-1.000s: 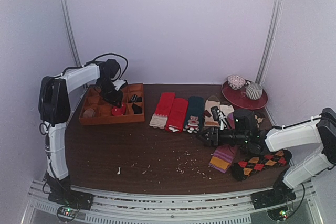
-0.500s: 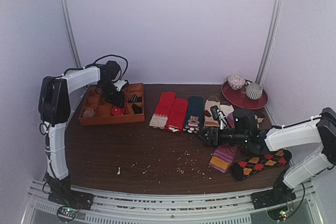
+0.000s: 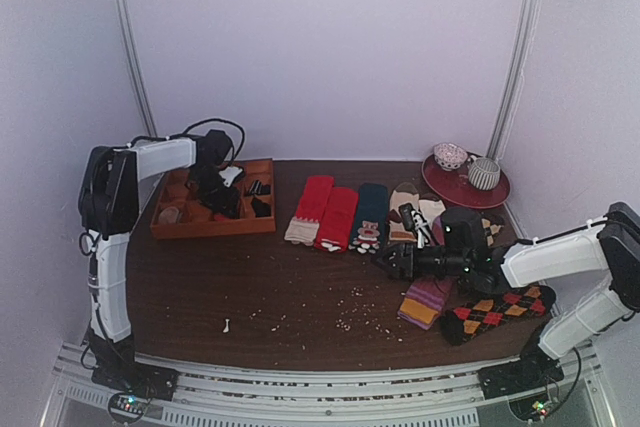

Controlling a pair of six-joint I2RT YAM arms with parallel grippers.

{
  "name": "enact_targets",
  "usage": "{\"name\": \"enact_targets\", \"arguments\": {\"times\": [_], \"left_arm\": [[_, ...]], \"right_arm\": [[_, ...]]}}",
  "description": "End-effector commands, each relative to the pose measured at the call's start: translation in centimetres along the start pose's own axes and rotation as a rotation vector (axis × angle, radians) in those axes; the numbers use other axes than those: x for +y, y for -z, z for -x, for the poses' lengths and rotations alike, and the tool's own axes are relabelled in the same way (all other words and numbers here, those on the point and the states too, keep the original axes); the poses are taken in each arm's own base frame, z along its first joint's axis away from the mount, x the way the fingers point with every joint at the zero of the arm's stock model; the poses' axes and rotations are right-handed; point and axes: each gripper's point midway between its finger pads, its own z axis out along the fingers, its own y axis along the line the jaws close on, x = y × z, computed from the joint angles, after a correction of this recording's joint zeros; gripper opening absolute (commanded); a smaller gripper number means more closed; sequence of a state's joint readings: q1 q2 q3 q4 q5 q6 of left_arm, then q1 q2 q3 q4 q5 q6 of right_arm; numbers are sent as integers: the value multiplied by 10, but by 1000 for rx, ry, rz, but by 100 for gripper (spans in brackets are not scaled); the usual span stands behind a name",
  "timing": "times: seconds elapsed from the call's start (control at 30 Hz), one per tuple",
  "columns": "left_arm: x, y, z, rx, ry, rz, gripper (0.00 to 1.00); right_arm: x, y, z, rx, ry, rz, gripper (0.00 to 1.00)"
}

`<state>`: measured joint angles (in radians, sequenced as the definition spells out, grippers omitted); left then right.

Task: Roll the socks
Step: Adjust the pair of socks in the storage box.

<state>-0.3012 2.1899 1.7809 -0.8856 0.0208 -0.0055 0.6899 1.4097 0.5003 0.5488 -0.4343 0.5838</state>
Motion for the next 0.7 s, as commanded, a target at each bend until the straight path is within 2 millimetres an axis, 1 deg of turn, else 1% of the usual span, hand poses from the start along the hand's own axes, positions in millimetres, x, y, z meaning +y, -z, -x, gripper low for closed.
{"name": "enact_targets", "arguments": {"times": [0.0, 0.07, 0.17, 0.3, 0.4, 0.43, 0.53, 0.57, 0.6, 0.67], "left_arm": [[-6, -22, -7, 13, 13, -46, 45], [-7, -28, -11, 24, 10, -51, 44], [-10, -28, -8, 8, 7, -68, 44], [-8, -11, 10, -63, 3, -59, 44], [-3, 3, 23, -105, 6, -34, 45], [-1, 8, 27, -118, 6, -25, 47], [2, 17, 34, -143, 7, -8, 58], [3, 19, 35, -148, 4, -4, 65], [3, 21, 36, -152, 3, 1, 70], [6, 26, 36, -156, 4, 14, 73]], "right_arm": [[8, -3, 8, -17, 13, 20, 48], [7, -3, 8, -17, 14, 19, 48], [6, -3, 6, -14, 11, 15, 48], [7, -3, 8, -19, 11, 19, 48], [9, -2, 10, -23, 15, 20, 48], [9, -2, 11, -25, 16, 21, 48], [10, -1, 12, -26, 18, 18, 48], [10, -1, 12, -24, 16, 17, 48], [10, 0, 12, -25, 18, 18, 48], [11, 0, 13, -27, 20, 16, 48]]}}
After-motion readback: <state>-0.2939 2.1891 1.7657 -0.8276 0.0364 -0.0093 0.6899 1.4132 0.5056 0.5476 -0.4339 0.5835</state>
